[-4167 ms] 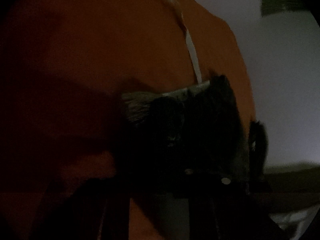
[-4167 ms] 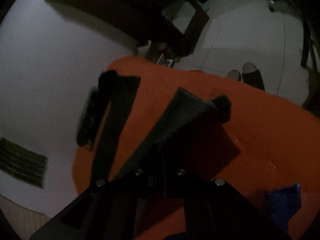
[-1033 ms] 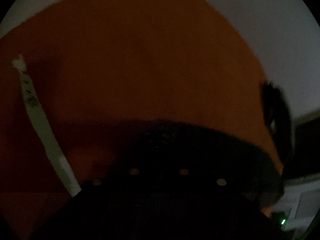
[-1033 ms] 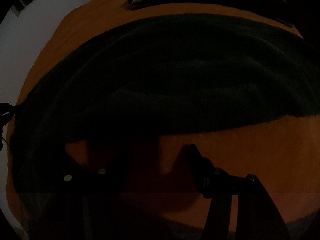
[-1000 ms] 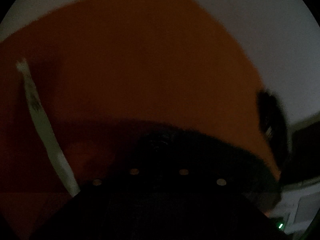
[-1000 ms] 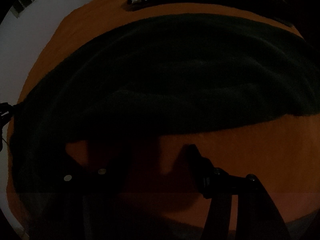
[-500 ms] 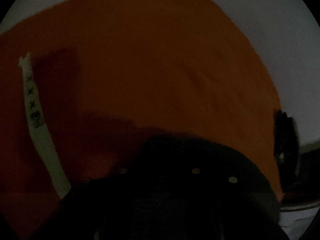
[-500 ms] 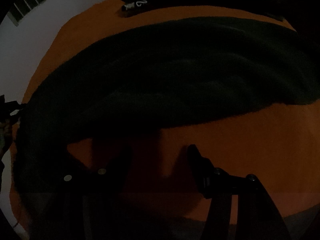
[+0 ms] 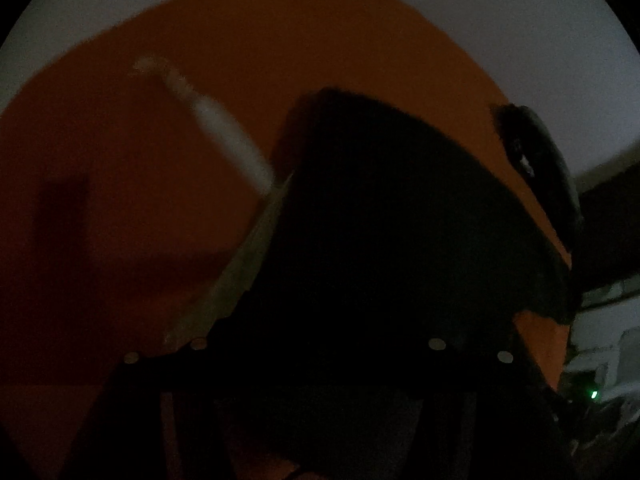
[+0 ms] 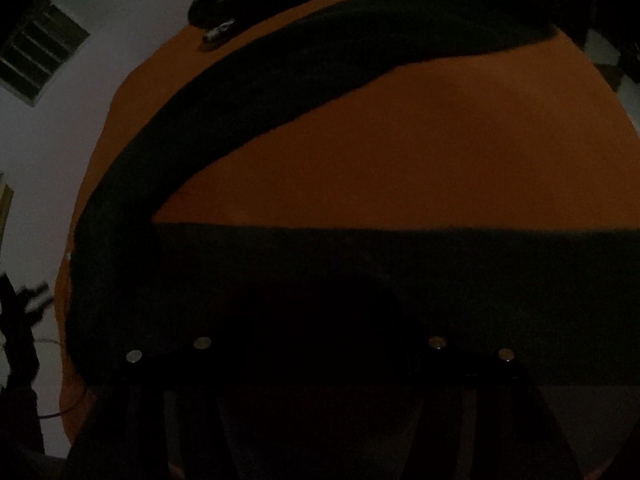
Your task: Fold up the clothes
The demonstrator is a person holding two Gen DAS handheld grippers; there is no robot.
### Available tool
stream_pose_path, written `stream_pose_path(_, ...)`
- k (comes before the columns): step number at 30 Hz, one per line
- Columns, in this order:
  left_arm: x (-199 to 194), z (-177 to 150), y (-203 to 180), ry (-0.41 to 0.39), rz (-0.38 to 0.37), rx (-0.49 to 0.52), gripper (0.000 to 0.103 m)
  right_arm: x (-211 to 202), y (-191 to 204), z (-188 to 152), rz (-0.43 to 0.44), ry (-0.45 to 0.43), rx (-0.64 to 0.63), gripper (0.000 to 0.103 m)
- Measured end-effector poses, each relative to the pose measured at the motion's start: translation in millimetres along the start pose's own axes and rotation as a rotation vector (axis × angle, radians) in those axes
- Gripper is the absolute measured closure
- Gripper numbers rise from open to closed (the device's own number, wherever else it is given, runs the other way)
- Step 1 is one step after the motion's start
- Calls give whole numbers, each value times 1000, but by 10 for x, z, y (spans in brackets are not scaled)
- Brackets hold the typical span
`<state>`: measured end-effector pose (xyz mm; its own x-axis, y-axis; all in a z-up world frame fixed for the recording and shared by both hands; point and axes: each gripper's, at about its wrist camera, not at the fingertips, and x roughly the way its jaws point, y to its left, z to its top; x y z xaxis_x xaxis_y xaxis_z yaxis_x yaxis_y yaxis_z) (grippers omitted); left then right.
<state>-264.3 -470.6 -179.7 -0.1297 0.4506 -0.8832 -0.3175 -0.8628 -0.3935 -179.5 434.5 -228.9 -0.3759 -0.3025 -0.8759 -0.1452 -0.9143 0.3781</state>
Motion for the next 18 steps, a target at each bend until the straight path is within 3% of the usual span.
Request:
stream_pose_path(3, -75, -249, 272, 26, -61, -110, 42, -327, -185, -149, 2, -65, 51, 45)
stream_pose_path(6, -159, -248, 586, -5, -96, -228, 42, -678, -407, -362, 11, -149, 137, 44)
stream_pose_path(8, -149, -341, 769, 17, -114, -280, 42, -869, -589, -582, 29, -192, 214, 40)
stream_pose_path(18, 113, -576, 877, 72, -173, -350, 41, -1694, -1706, -1881, 3, -323, 556, 39)
